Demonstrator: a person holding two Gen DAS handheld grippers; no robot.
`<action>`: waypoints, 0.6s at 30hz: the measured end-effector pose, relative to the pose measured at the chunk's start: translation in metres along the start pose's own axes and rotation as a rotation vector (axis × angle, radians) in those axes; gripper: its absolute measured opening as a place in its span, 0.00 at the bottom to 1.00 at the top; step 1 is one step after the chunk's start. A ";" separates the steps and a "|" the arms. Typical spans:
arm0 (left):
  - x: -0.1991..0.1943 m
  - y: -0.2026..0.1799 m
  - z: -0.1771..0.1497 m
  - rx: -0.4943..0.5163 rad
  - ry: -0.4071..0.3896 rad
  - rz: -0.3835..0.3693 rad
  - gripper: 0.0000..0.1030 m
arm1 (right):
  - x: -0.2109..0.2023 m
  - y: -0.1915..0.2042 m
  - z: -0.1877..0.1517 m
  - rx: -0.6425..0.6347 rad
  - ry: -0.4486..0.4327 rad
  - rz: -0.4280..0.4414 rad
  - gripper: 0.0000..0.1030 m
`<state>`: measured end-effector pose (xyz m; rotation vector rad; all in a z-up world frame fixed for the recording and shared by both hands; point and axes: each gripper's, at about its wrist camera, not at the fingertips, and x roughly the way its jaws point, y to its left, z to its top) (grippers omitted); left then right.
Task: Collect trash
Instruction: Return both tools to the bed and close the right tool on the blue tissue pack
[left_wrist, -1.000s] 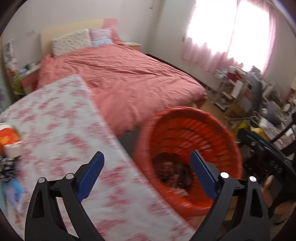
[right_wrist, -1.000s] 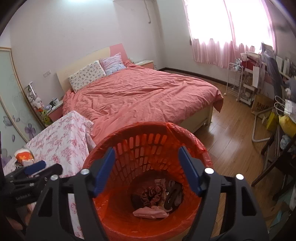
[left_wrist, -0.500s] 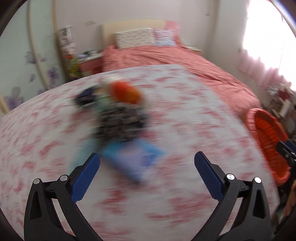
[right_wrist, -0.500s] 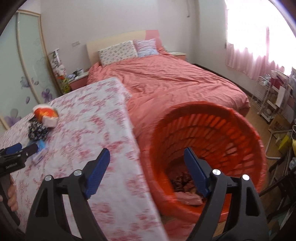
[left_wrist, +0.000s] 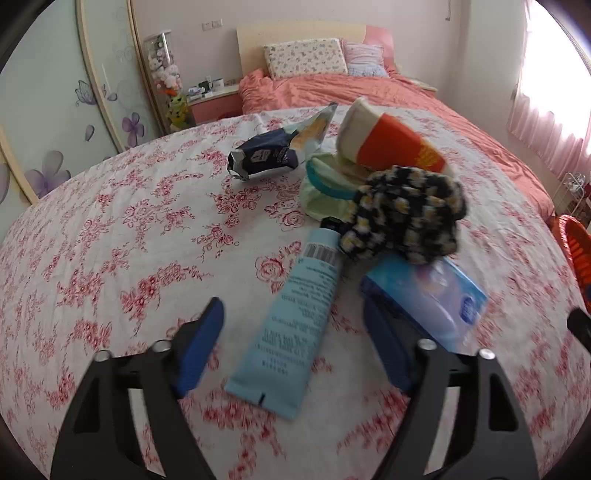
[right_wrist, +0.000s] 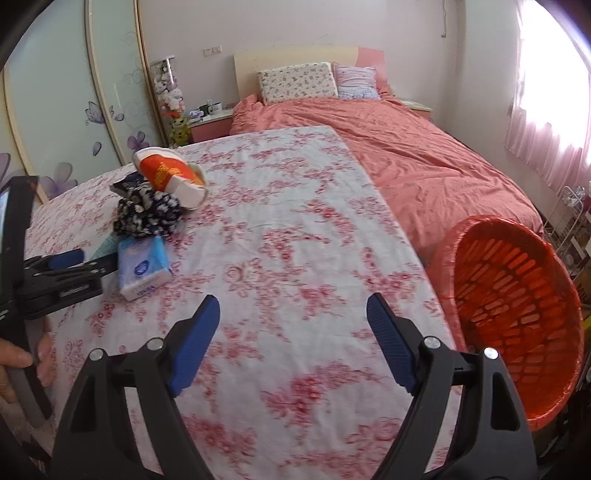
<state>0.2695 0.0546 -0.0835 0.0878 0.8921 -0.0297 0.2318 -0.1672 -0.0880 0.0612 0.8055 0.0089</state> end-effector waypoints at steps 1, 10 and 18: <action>0.002 0.003 0.001 -0.013 0.000 -0.011 0.67 | 0.002 0.004 0.001 -0.001 0.005 0.008 0.78; -0.002 0.051 -0.008 -0.109 0.011 0.037 0.50 | 0.026 0.063 0.012 -0.045 0.048 0.128 0.78; -0.006 0.075 -0.016 -0.161 0.008 0.041 0.71 | 0.059 0.118 0.026 -0.110 0.096 0.146 0.77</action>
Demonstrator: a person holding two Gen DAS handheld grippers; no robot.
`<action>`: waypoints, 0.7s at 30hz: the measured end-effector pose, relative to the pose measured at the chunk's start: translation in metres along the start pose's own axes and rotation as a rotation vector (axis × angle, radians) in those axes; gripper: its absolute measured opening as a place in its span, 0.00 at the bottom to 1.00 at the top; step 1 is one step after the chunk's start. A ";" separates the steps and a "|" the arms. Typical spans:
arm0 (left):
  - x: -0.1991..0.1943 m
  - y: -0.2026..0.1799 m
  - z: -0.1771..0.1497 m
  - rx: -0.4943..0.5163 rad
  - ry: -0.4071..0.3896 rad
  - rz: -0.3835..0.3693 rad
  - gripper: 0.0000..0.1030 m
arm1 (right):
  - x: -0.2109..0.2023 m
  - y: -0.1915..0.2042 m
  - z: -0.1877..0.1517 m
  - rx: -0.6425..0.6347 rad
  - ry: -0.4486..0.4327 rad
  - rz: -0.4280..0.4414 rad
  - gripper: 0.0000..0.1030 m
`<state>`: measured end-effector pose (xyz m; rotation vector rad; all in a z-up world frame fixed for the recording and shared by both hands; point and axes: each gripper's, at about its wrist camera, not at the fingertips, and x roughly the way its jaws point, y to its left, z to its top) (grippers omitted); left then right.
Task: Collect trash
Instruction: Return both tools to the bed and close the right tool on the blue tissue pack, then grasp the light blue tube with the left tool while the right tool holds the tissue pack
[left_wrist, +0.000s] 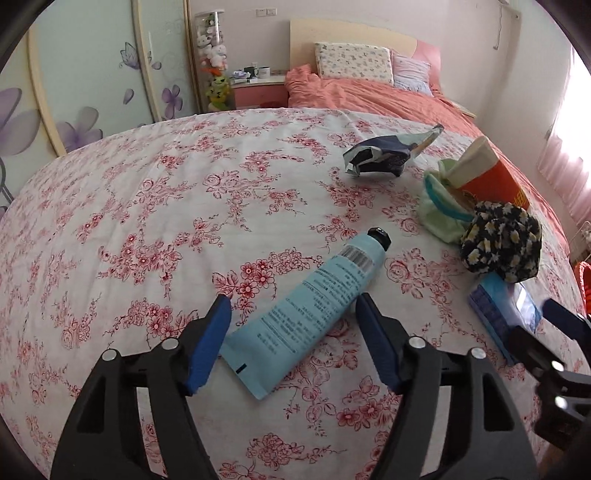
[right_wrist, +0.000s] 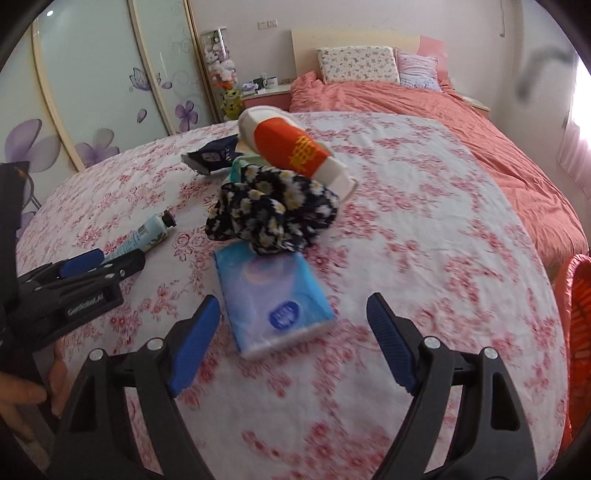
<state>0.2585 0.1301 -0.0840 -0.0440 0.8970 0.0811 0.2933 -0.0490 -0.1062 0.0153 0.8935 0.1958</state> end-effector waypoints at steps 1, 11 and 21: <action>0.001 -0.001 0.000 0.009 0.003 0.002 0.73 | 0.003 0.002 0.001 -0.005 0.008 -0.008 0.71; 0.006 -0.003 0.003 0.022 0.009 -0.005 0.77 | -0.017 -0.030 -0.022 0.005 0.017 -0.093 0.57; -0.001 -0.030 -0.003 0.090 0.003 -0.120 0.68 | -0.023 -0.090 -0.021 0.171 0.017 -0.188 0.59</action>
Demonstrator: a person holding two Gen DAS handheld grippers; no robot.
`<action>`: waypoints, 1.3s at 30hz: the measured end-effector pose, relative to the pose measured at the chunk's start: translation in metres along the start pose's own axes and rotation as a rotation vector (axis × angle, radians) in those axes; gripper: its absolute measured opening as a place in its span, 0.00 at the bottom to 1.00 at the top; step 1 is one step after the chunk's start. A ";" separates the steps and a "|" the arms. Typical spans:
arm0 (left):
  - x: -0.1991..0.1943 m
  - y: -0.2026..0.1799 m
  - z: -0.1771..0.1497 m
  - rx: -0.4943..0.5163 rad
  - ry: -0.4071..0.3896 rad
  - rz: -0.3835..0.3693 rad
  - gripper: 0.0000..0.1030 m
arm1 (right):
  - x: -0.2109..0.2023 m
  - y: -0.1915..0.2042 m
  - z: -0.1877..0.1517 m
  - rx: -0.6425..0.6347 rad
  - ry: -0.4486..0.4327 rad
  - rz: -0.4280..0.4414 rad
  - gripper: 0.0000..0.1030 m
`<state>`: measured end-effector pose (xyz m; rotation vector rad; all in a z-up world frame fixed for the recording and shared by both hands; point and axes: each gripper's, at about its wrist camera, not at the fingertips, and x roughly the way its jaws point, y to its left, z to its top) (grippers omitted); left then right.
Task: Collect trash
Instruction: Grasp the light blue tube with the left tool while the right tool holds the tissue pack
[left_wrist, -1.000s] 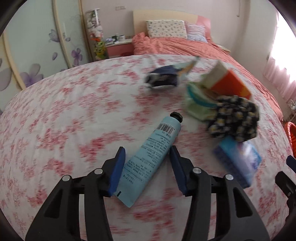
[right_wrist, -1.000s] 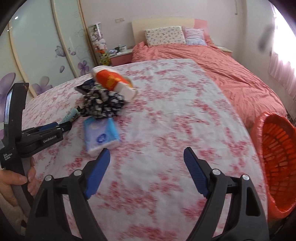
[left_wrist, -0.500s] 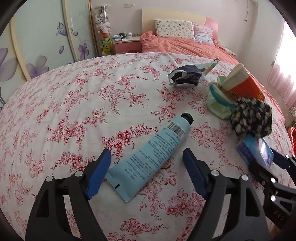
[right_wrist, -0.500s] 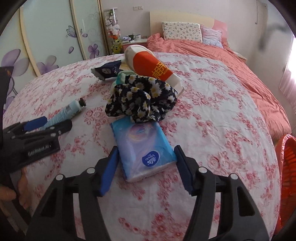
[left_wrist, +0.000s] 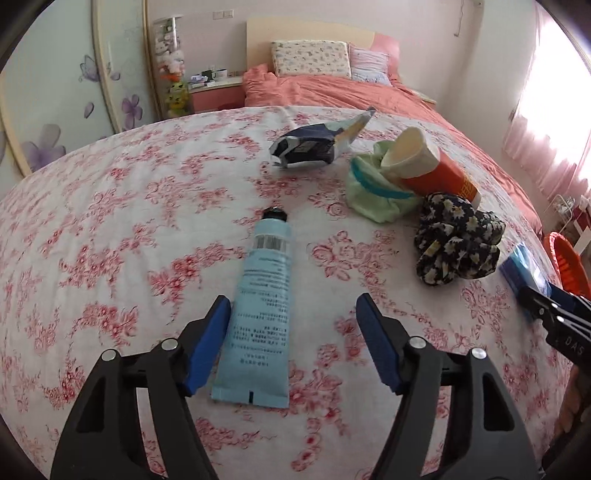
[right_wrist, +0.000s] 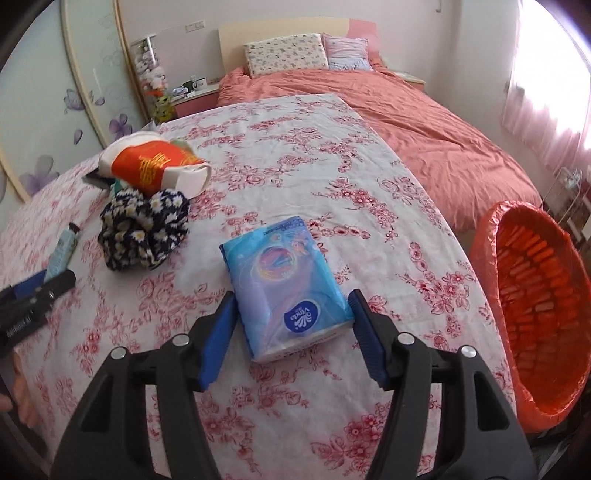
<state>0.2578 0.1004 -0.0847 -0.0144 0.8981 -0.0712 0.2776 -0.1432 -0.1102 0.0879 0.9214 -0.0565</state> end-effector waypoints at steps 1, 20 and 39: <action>0.001 0.000 0.002 -0.005 0.002 0.005 0.68 | 0.001 0.000 0.002 0.002 0.000 0.001 0.59; 0.024 0.012 0.026 -0.011 -0.009 0.074 0.55 | 0.016 0.012 0.016 -0.030 -0.018 -0.009 0.59; 0.023 0.006 0.027 -0.011 -0.011 0.074 0.51 | 0.025 0.014 0.028 -0.035 -0.015 0.011 0.63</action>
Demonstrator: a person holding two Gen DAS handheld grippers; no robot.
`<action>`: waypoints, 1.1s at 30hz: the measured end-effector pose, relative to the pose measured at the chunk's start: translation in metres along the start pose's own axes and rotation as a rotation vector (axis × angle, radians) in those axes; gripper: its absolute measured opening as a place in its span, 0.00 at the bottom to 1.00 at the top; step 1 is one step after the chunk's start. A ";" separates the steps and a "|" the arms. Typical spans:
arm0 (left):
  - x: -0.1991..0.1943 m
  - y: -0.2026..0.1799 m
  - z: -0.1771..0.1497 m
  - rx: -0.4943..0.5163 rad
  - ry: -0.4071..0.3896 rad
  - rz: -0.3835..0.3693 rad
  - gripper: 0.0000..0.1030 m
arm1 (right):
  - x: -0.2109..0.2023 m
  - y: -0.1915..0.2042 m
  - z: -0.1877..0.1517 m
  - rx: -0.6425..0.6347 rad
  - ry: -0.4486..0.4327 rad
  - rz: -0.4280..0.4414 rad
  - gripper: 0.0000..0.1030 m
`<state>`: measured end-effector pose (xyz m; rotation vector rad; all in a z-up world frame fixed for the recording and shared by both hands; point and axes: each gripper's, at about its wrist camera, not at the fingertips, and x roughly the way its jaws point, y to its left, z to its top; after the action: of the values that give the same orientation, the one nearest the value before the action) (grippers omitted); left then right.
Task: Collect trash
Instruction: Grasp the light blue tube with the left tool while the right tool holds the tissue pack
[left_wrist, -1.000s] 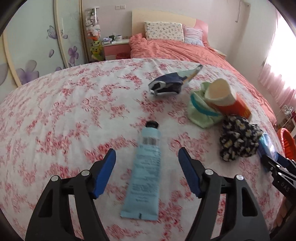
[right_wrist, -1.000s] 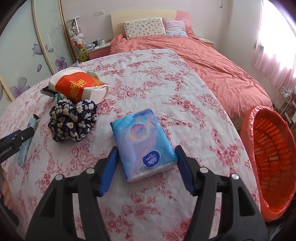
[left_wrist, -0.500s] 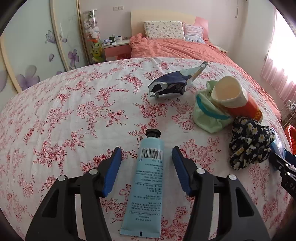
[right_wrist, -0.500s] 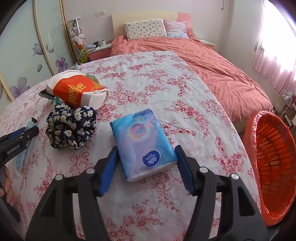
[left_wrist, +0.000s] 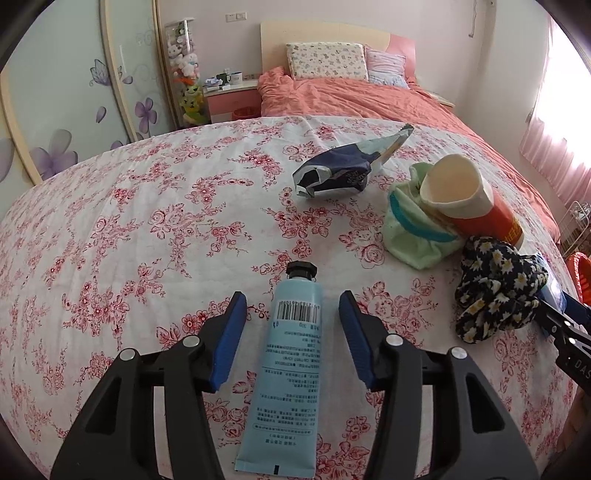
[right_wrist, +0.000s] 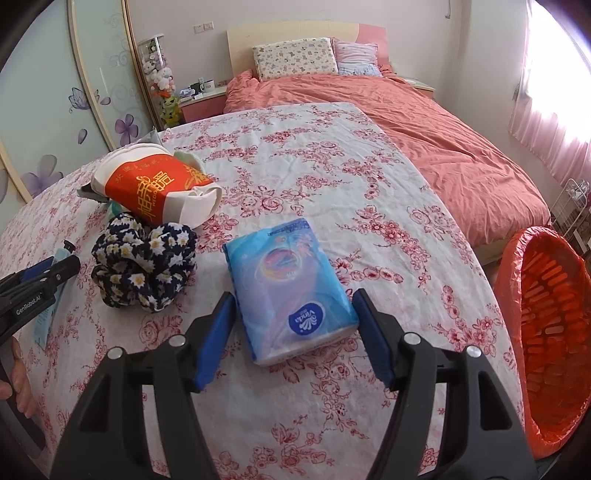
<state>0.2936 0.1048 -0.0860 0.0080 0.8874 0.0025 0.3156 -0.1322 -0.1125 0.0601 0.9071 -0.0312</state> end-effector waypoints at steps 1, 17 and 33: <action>0.000 0.000 0.000 0.000 0.000 -0.001 0.51 | 0.001 0.001 0.000 -0.003 0.002 -0.004 0.63; 0.000 0.003 0.000 -0.017 -0.003 -0.018 0.51 | 0.003 0.003 -0.001 -0.006 0.005 -0.006 0.65; -0.003 -0.005 -0.003 0.006 -0.010 -0.005 0.27 | 0.002 -0.008 0.001 -0.002 -0.015 0.044 0.52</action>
<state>0.2895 0.1002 -0.0850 0.0118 0.8776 -0.0047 0.3175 -0.1402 -0.1133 0.0776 0.8909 0.0104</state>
